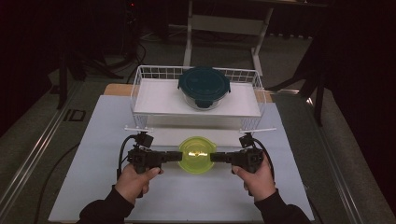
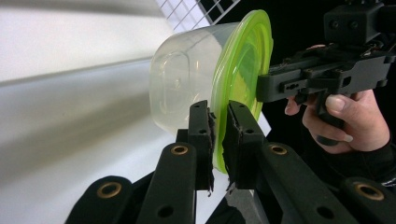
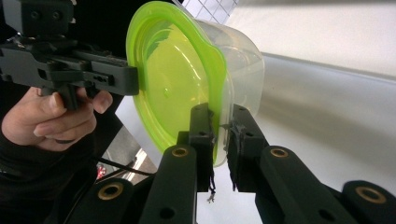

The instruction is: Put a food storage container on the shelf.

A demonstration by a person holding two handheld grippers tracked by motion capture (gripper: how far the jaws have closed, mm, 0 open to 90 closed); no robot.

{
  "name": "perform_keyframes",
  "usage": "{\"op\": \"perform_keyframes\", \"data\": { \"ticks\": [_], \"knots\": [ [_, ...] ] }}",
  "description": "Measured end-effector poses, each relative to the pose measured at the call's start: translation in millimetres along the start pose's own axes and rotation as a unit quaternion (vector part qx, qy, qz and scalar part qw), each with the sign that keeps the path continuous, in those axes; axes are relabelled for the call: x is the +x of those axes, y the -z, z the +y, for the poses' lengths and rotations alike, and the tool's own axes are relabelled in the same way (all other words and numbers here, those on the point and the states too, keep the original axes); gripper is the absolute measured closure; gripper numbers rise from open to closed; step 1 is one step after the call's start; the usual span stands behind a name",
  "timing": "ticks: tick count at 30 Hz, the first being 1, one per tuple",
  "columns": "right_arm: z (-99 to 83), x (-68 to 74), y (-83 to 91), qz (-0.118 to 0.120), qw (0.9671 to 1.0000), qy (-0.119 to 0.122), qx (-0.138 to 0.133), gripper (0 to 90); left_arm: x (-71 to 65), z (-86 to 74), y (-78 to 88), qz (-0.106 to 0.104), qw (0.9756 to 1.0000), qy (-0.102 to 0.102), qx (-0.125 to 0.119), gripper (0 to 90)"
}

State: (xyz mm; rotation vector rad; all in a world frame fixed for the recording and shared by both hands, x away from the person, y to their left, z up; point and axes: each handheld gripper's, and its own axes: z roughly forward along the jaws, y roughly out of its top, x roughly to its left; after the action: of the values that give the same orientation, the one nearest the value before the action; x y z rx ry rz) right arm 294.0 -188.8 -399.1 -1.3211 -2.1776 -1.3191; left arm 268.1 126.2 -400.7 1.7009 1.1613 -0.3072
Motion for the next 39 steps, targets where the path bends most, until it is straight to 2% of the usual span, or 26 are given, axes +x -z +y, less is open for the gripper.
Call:
{"op": "perform_keyframes", "data": {
  "ticks": [5,10,13,14,20,24,39],
  "knots": [
    [5.8,9.2,8.8,0.000,1.0000,0.007,-0.004,81.1,-8.9,7.1,6.7,-0.005,0.9999,-0.013,-0.005,81.5],
    [16.3,19.6,19.0,0.001,0.9998,0.014,-0.017,81.0,-21.4,21.0,15.8,-0.007,0.9995,-0.026,-0.015,81.7],
    [24.0,26.5,25.7,0.000,0.9994,0.022,-0.025,81.1,-28.1,29.5,21.0,-0.010,0.9989,-0.039,-0.023,81.8],
    [26.8,28.5,28.0,0.000,0.9993,0.026,-0.028,81.1,-30.2,32.5,22.4,-0.011,0.9984,-0.049,-0.027,81.9],
    [42.7,34.2,38.1,-0.002,0.9985,0.033,-0.044,81.1,-34.0,50.5,24.5,-0.021,0.9976,-0.056,-0.035,82.1],
    [54.6,37.7,43.9,-0.006,0.9978,0.039,-0.053,81.1,-39.1,62.6,27.6,-0.019,0.9963,-0.071,-0.044,82.2],
    [109.1,54.0,64.2,-0.020,0.9940,0.060,-0.090,80.9,-50.5,116.8,38.7,-0.026,0.9936,-0.081,-0.075,82.3]
  ]
}}
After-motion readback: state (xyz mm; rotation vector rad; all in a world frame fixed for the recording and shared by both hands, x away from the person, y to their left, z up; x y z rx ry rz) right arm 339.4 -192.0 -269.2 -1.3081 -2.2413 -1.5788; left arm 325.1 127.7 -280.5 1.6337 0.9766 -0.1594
